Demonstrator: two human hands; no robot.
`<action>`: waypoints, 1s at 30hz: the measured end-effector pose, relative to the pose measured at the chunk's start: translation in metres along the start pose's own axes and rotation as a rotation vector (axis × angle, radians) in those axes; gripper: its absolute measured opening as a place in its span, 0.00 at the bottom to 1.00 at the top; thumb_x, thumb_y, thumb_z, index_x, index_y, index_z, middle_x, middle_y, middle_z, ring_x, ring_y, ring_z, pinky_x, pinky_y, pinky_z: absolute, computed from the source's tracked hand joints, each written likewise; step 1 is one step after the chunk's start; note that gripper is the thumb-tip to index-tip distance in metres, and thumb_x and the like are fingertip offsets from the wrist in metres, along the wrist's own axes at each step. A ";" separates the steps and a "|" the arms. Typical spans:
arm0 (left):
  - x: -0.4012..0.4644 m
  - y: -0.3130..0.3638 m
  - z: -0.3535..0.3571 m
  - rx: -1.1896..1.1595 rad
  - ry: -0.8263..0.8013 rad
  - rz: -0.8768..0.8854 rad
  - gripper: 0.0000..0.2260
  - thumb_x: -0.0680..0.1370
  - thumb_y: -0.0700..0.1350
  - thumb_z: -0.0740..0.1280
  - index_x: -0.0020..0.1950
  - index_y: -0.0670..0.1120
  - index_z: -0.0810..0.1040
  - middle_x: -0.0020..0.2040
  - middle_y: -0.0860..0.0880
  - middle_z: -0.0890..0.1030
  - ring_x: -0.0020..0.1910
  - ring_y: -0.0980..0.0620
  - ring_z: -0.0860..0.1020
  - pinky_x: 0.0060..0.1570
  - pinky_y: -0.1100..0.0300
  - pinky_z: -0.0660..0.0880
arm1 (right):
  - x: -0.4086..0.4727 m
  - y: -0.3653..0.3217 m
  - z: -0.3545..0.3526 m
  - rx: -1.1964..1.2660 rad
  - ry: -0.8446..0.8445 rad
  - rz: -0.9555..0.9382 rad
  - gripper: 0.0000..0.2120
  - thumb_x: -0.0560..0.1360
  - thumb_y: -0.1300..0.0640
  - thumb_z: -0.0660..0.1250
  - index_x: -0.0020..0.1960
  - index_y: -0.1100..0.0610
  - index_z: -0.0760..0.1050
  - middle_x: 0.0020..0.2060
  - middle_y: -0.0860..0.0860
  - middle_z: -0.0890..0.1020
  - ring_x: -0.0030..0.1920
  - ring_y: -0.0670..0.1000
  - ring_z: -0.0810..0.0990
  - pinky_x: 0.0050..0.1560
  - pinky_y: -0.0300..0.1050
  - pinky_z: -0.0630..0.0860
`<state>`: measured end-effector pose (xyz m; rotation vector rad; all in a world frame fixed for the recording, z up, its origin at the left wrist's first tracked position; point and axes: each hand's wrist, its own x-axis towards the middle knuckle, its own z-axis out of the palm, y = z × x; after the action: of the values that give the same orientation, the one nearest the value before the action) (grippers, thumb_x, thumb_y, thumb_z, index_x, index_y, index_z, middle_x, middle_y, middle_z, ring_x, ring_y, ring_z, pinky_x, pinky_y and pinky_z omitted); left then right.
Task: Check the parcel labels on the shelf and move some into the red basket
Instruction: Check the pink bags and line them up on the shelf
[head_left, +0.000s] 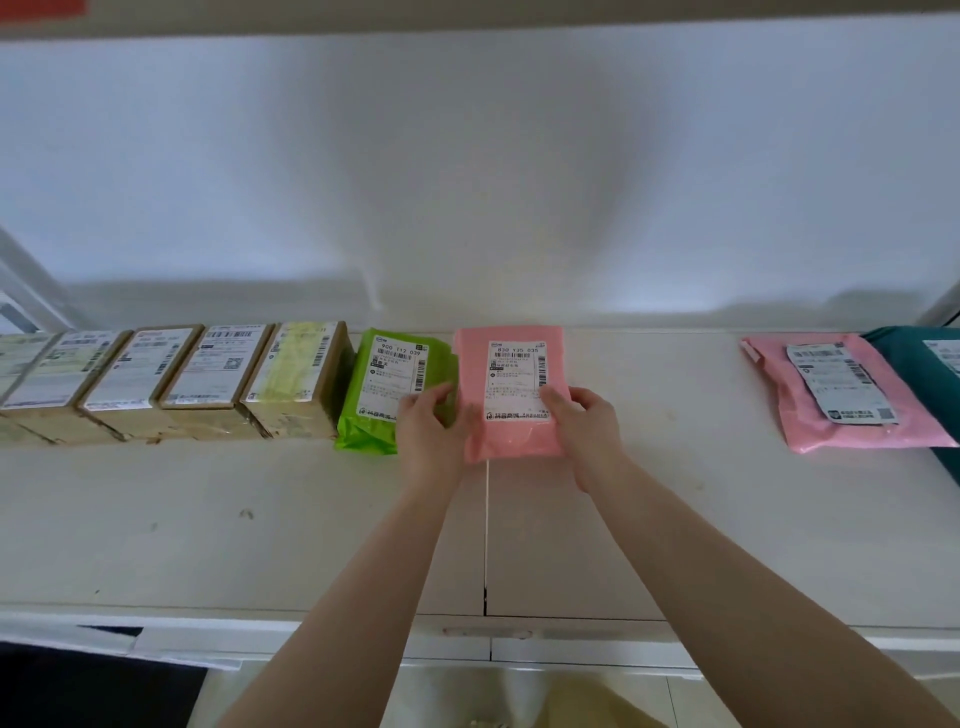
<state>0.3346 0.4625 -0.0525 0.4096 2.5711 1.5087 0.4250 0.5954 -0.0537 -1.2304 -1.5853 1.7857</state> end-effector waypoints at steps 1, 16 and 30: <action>0.002 -0.003 0.002 0.028 0.000 0.017 0.20 0.75 0.47 0.72 0.66 0.44 0.77 0.55 0.49 0.74 0.49 0.52 0.75 0.50 0.62 0.70 | 0.002 0.002 0.002 -0.026 0.003 0.006 0.15 0.78 0.55 0.69 0.62 0.60 0.79 0.54 0.56 0.85 0.49 0.55 0.84 0.50 0.47 0.80; 0.007 -0.011 0.010 0.216 0.025 0.110 0.16 0.79 0.54 0.65 0.64 0.50 0.79 0.53 0.48 0.79 0.54 0.45 0.76 0.50 0.53 0.75 | 0.005 0.006 0.013 -0.257 0.004 -0.065 0.08 0.78 0.52 0.67 0.52 0.55 0.81 0.40 0.49 0.83 0.42 0.52 0.81 0.42 0.44 0.73; -0.012 0.011 0.012 0.215 0.128 0.148 0.15 0.79 0.50 0.66 0.65 0.51 0.77 0.60 0.50 0.76 0.59 0.48 0.73 0.53 0.54 0.72 | -0.004 -0.005 -0.011 -0.169 0.064 -0.004 0.27 0.74 0.42 0.70 0.66 0.59 0.77 0.57 0.52 0.83 0.55 0.53 0.82 0.61 0.52 0.77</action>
<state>0.3509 0.4739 -0.0486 0.5560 2.8749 1.3456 0.4350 0.5998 -0.0467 -1.3453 -1.7290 1.6209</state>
